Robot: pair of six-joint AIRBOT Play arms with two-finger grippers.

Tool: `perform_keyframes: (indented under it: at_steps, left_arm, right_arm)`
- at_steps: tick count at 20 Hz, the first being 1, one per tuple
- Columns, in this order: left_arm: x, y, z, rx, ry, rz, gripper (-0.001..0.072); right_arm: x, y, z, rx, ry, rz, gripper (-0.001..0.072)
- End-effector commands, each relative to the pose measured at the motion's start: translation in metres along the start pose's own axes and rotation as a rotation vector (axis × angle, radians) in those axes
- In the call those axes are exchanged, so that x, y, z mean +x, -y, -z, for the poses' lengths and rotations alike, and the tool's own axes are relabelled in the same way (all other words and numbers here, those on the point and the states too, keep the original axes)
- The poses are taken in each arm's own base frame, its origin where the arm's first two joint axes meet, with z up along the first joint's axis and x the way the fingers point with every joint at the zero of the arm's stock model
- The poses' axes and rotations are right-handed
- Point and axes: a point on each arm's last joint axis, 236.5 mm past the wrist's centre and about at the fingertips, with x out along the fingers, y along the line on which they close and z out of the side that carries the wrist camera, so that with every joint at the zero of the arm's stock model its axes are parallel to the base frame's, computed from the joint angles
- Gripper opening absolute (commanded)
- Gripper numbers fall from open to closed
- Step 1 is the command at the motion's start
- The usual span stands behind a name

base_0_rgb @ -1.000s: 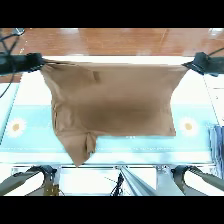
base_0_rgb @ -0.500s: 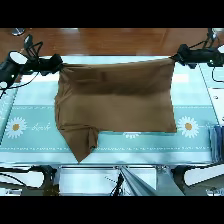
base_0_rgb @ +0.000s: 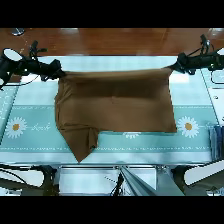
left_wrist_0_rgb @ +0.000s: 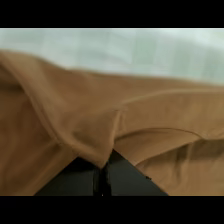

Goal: Fold the shirts.

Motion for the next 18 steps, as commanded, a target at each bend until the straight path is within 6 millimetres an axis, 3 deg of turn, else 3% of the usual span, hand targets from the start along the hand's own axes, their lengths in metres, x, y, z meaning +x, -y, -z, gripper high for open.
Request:
perform_keyframes:
  at_steps: [1, 4, 5, 6, 7, 10, 13, 16, 18]
  left_arm:
    - [0.004, -0.021, 0.065, 0.028, -0.254, -0.035, 0.0023]
    - [0.012, -0.037, 0.089, 0.008, -0.321, -0.065, 0.0032]
    - [0.015, -0.038, 0.094, -0.002, -0.336, -0.066, 0.02]
    - [0.013, -0.036, 0.101, -0.002, -0.368, -0.061, 0.0647]
    - [0.008, -0.035, 0.106, 0.005, -0.397, -0.058, 0.0706]
    - [-0.026, -0.041, 0.119, 0.007, -0.468, -0.079, 0.0706]
    - [-0.068, -0.071, 0.145, -0.027, -0.459, -0.176, 0.0706]
    - [-0.085, -0.108, 0.191, -0.212, -0.367, -0.213, 0.0706]
    - [-0.078, -0.104, 0.221, -0.334, -0.302, -0.106, 0.0705]
  right_arm:
    - [0.004, 0.044, 0.06, -0.005, -0.225, 0.143, 0.0029]
    - [0.019, 0.05, 0.088, 0.051, -0.289, 0.125, 0.0039]
    - [0.024, 0.047, 0.094, 0.065, -0.299, 0.108, 0.0257]
    - [0.026, 0.042, 0.1, 0.056, -0.318, 0.091, 0.0628]
    - [0.024, 0.036, 0.106, 0.044, -0.344, 0.082, 0.0625]
    - [-0.012, 0.044, 0.112, -0.012, -0.37, 0.166, 0.0624]
    - [-0.061, 0.066, 0.11, -0.036, -0.263, 0.298, 0.0624]
    - [-0.074, 0.068, 0.128, 0.102, -0.049, 0.221, 0.0624]
    - [-0.067, 0.055, 0.156, 0.173, 0.036, 0.119, 0.0624]
